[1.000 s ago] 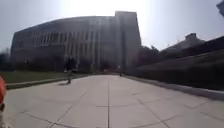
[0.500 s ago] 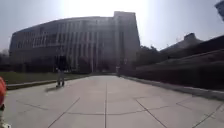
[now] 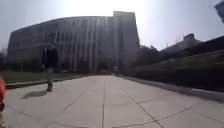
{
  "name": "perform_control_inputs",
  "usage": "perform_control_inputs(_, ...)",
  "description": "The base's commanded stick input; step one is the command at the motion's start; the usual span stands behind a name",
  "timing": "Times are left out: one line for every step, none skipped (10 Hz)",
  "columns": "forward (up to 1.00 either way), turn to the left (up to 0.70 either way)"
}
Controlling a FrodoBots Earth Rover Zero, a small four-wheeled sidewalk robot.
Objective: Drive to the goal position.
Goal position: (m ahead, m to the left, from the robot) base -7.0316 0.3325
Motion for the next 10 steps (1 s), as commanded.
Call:
perform_control_inputs(0.70,0.00)
perform_control_inputs(0.70,0.00)
perform_control_inputs(0.70,0.00)
perform_control_inputs(0.70,0.00)
perform_control_inputs(0.70,0.00)
perform_control_inputs(0.70,0.00)
perform_control_inputs(0.70,0.00)
perform_control_inputs(0.70,0.00)
perform_control_inputs(0.70,0.00)
perform_control_inputs(0.70,0.00)
